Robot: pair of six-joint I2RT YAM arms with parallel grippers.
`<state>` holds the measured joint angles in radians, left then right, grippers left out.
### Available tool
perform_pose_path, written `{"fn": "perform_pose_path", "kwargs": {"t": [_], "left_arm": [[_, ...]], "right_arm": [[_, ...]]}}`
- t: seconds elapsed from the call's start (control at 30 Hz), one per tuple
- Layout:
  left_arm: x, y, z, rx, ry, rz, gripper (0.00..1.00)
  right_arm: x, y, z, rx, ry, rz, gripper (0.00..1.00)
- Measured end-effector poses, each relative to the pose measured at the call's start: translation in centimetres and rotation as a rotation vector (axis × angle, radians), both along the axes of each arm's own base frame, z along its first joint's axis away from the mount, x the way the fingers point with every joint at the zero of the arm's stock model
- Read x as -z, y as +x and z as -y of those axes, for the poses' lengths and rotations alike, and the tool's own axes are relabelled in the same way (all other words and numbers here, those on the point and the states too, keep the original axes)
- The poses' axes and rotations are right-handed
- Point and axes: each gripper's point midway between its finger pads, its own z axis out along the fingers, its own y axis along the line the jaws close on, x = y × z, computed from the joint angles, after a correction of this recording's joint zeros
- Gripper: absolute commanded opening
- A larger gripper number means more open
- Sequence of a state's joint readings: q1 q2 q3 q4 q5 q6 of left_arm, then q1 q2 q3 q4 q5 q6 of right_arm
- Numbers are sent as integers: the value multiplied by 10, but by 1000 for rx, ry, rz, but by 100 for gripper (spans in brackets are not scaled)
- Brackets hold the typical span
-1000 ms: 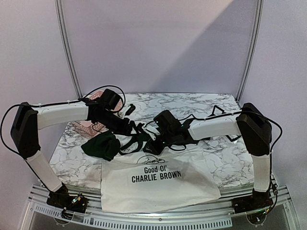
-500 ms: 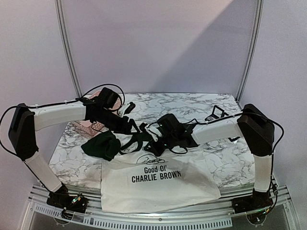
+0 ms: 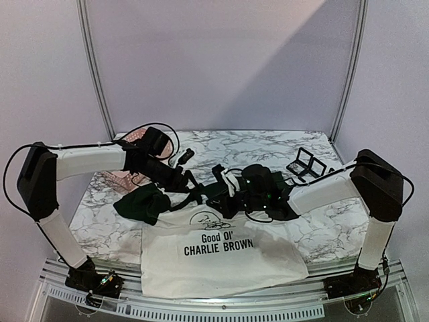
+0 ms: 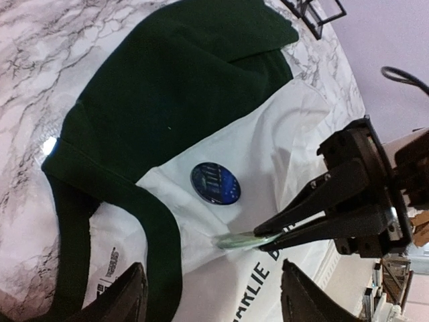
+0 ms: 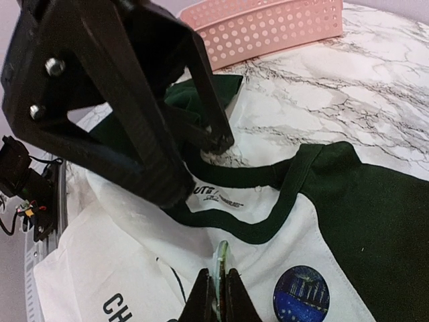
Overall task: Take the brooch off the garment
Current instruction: Pick up the brooch from the crumpled clothing, then pass from the right arm to the left
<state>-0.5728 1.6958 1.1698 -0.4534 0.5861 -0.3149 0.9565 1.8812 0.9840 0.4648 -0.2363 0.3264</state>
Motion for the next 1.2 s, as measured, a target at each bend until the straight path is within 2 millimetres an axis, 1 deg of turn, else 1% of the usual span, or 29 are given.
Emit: {"fn": "perform_pose_path", "kwargs": {"t": [0.23, 0.37, 0.43, 0.7, 0.8, 0.87, 0.97, 1.07, 1.2], "left_arm": [[16, -9, 9, 28, -25, -75, 66], [25, -14, 11, 40, -31, -118, 71], [25, -16, 12, 50, -40, -124, 71], [20, -24, 18, 99, -85, -144, 63], [17, -29, 22, 123, -102, -143, 56], [17, -32, 25, 140, -107, -138, 48], [15, -37, 30, 168, -117, -131, 37], [15, -38, 30, 178, -117, -127, 26], [14, -39, 31, 184, -121, -122, 20]], "right_arm": [[-7, 0, 2, 37, 88, -19, 0], [-12, 2, 3, 61, 137, -31, 0], [-13, 1, 4, 69, 158, -41, 0], [-20, 0, 9, 72, 236, -85, 0], [-24, 0, 8, 62, 260, -93, 0], [-26, -1, 9, 54, 272, -100, 0], [-28, -2, 9, 42, 282, -110, 0], [-29, -2, 9, 32, 289, -121, 0], [-29, -2, 10, 28, 295, -132, 0]]}}
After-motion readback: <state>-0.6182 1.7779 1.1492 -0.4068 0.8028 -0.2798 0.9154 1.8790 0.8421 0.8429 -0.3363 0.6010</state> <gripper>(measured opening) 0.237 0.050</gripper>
